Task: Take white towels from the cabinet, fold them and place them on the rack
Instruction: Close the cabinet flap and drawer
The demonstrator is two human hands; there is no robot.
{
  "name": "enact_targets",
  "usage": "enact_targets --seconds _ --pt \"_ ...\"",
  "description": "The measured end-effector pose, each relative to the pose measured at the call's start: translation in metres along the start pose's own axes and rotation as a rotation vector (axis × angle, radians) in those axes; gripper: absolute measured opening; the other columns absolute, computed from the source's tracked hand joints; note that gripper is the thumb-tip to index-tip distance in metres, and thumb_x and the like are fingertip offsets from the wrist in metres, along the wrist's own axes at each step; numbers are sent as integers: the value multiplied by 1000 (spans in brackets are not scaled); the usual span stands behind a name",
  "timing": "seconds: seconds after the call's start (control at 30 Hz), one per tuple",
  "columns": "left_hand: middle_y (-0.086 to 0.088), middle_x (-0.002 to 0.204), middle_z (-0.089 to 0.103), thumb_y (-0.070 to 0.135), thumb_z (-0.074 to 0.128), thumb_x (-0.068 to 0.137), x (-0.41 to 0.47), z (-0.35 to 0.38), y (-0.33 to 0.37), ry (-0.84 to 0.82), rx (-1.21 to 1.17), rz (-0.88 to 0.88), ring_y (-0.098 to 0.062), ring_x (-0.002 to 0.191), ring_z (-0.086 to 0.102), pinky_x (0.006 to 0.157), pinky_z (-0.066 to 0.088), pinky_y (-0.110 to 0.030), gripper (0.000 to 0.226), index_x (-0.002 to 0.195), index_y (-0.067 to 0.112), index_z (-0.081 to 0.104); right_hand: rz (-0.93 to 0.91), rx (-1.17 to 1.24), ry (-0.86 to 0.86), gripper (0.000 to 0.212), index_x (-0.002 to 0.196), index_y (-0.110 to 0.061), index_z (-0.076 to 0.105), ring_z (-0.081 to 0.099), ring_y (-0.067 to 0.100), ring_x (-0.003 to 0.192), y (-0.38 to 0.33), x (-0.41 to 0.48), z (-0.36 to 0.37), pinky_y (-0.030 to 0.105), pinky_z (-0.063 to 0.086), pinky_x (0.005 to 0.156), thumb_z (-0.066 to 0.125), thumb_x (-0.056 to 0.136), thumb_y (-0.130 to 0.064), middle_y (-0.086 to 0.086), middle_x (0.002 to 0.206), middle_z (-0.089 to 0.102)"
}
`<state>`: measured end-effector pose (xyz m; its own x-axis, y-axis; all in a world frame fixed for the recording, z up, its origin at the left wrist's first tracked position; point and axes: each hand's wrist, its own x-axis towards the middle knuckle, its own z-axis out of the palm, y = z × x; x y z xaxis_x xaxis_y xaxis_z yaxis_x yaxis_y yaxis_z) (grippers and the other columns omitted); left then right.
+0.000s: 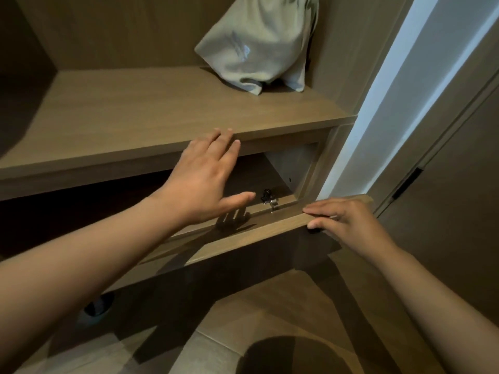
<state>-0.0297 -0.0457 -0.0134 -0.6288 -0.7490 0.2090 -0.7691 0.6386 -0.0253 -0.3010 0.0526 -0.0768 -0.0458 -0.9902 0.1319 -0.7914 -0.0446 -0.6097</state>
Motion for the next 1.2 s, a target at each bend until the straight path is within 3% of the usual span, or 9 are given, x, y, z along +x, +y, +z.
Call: enact_targets --seconds 0.13,0.3,0.37,0.47,0.6,0.77,0.97,1.07,1.2 --pt "-5 162 8 88 14 68 5 -6 -6 -40 -15 -74 -24 148 9 120 7 -51 113 155 17 5 18 5 15 27 106 -24 76 63 8 101 -7 18 -4 37 54 93 78 79 -23 -11 104 71" --pt "-5 161 10 98 17 56 5 -2 -14 -38 35 -24 -24 146 12 120 9 -49 130 155 15 2 -12 -29 125 41 113 -31 71 57 5 100 -11 41 -7 36 53 92 81 74 -31 -16 107 62" --pt "-3 161 7 97 33 55 5 2 -16 -28 59 -10 -24 147 10 120 7 -48 133 155 16 -2 -14 -53 210 65 130 -39 56 46 11 118 -14 51 -7 35 48 99 82 71 -36 -13 126 48" --pt "-4 161 4 91 52 55 5 8 -19 -8 118 3 -24 147 7 119 4 -46 137 154 16 -6 -45 -137 266 98 148 -41 29 11 16 148 -19 67 -9 43 22 113 85 69 -36 -15 158 16" --pt "-3 159 11 84 60 59 9 10 -22 29 115 6 -24 144 13 117 7 -44 131 155 17 -1 -145 -292 153 110 154 -37 12 -10 10 149 -23 83 -19 45 8 116 83 70 -40 -11 164 0" --pt "0 151 29 74 58 69 11 7 -28 74 47 15 -23 137 26 114 16 -41 110 154 19 17 -175 -419 84 98 154 -34 16 -4 13 150 -25 100 -24 54 2 121 76 77 -45 -7 163 11" --pt "1 145 38 52 68 78 13 10 -33 158 11 37 -22 130 34 107 23 -40 87 150 20 31 -214 -347 295 80 143 -32 43 30 19 141 -21 111 -14 54 4 120 77 73 -50 -4 148 40" --pt "3 142 43 40 73 78 15 12 -36 207 -31 39 -22 127 38 102 27 -41 78 146 23 39 -238 -342 396 71 133 -29 53 40 18 130 -20 120 -8 56 11 119 77 70 -53 -2 130 50" --pt "4 136 50 26 77 75 19 13 -39 252 -56 31 -24 120 44 94 33 -43 72 141 24 47 -246 -315 506 62 121 -24 58 41 15 116 -19 126 4 58 34 109 78 70 -51 0 116 51"
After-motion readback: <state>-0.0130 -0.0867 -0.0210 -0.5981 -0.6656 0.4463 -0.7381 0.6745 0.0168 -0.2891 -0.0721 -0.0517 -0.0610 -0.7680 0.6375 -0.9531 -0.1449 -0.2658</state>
